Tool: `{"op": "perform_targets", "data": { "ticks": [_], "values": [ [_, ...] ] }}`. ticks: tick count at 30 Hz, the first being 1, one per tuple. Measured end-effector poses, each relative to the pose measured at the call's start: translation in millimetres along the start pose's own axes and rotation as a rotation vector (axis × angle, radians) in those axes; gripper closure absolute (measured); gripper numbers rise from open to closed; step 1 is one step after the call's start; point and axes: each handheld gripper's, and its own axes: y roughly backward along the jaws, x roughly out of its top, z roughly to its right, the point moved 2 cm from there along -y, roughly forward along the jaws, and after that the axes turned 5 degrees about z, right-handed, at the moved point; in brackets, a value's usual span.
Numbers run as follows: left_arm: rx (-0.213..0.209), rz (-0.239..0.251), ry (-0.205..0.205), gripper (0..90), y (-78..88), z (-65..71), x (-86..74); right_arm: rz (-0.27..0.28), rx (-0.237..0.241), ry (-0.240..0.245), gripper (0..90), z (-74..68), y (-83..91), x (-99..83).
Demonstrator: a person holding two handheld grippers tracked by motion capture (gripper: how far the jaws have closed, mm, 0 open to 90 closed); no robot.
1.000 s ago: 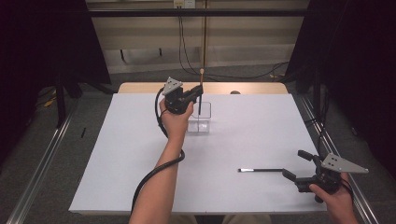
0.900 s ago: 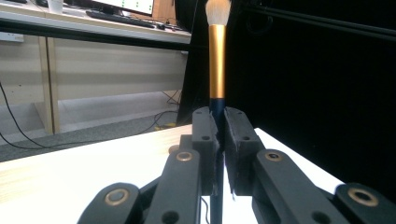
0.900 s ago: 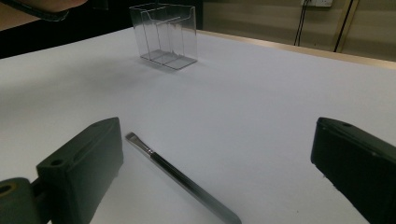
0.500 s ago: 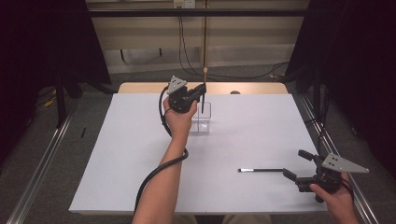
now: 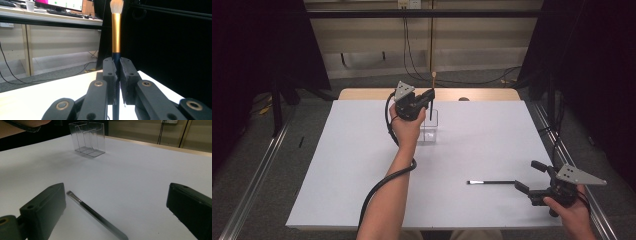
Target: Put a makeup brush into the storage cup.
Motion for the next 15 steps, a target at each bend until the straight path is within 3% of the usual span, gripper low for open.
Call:
{"op": "perform_targets", "data": {
  "ticks": [5, 15],
  "values": [
    [-0.009, -0.001, -0.008, 83.8, -2.8, 1.5, -3.6, 0.0, -0.001, 0.0, 1.9, 0.4, 0.3, 0.0],
    [0.018, -0.007, -0.017, 83.7, -1.5, -1.7, -9.2, 0.002, 0.001, 0.001, 1.9, 0.2, 0.4, 0.1]
  ]
}}
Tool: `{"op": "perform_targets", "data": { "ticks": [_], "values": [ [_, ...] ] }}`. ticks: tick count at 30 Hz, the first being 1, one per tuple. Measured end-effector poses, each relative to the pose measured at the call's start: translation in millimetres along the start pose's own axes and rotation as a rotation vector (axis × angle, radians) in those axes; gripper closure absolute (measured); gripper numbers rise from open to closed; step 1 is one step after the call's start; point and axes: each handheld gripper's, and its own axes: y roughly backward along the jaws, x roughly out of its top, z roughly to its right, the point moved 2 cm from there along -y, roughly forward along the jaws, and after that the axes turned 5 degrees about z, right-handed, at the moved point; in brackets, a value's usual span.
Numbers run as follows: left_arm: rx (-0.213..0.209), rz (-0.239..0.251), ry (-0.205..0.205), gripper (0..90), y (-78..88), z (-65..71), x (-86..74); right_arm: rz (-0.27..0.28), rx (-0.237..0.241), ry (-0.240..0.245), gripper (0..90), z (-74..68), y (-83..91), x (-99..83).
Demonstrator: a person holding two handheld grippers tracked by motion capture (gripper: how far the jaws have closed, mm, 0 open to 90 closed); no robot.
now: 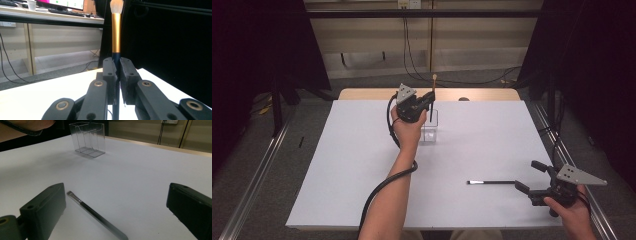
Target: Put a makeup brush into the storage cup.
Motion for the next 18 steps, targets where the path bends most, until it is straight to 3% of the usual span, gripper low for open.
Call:
{"op": "perform_targets", "data": {
  "ticks": [18],
  "values": [
    [0.014, -0.013, -0.02, 83.5, 8.0, -4.2, -11.5, -0.005, 0.007, 0.006, 1.9, -1.4, -2.2, 0.7]
  ]
}}
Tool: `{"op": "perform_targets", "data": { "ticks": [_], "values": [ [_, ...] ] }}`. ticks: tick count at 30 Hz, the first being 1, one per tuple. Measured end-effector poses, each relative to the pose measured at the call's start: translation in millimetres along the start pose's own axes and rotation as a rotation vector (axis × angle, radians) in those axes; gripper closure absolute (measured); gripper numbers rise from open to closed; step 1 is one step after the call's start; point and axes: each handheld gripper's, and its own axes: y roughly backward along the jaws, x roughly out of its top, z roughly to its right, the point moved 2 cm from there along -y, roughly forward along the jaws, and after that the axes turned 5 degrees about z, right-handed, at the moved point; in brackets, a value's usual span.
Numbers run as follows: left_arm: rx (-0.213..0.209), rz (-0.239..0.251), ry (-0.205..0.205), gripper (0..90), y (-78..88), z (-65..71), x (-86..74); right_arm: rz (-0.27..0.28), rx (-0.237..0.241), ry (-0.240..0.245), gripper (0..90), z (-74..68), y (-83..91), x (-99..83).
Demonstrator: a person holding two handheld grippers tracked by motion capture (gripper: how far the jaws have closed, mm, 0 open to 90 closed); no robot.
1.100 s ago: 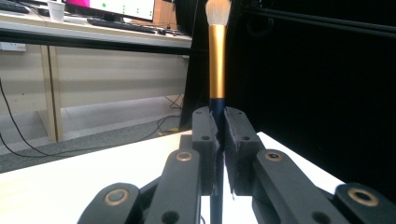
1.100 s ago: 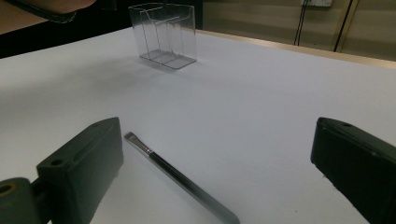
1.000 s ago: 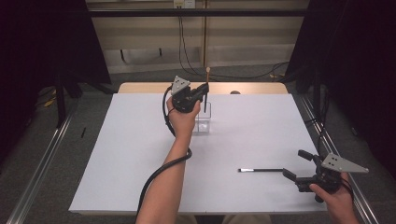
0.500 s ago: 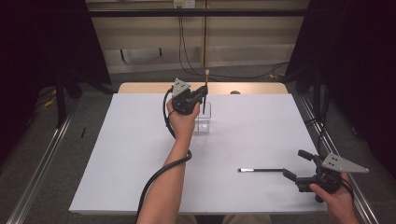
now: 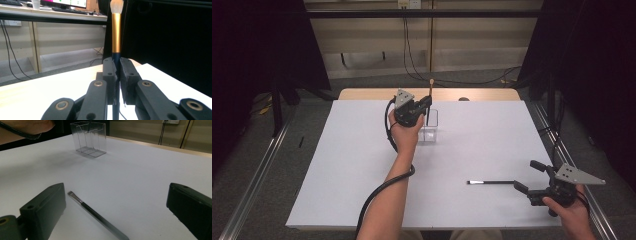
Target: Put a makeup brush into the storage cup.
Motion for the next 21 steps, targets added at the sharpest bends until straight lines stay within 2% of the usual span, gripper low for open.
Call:
{"op": "perform_targets", "data": {
  "ticks": [11, 21],
  "values": [
    [-0.009, -0.007, -0.004, 83.4, 2.5, 3.7, -1.5, 0.004, 0.001, -0.001, 1.9, 0.0, 0.2, 0.5],
    [-0.015, -0.007, 0.016, 83.3, 3.5, 5.6, -4.4, 0.003, 0.004, -0.002, 1.9, -0.3, 0.1, 0.6]
  ]
}}
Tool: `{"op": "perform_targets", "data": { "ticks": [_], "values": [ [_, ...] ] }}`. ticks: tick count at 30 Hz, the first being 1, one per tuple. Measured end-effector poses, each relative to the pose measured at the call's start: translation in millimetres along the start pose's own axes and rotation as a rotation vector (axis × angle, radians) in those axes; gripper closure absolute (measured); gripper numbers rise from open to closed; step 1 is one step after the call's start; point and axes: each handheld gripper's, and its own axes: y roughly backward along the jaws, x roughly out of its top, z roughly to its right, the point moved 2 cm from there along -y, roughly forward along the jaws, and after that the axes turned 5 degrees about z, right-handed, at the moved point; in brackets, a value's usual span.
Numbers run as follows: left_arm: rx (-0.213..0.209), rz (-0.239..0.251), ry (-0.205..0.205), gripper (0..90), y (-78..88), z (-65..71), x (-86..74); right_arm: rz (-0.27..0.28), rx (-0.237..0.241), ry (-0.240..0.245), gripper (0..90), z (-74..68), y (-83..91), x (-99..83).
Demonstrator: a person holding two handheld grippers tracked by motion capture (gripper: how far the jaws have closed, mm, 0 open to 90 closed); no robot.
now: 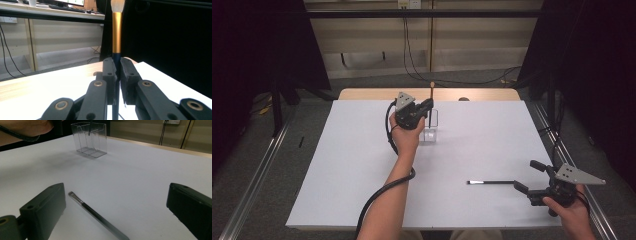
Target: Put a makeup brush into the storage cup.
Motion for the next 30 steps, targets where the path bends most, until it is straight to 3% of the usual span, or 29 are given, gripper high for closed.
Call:
{"op": "perform_targets", "data": {
  "ticks": [30],
  "values": [
    [-0.006, -0.022, 0.02, 81.4, 4.9, 0.9, -11.5, -0.001, 0.004, 0.003, 1.9, -1.0, -1.0, 0.1]
  ]
}}
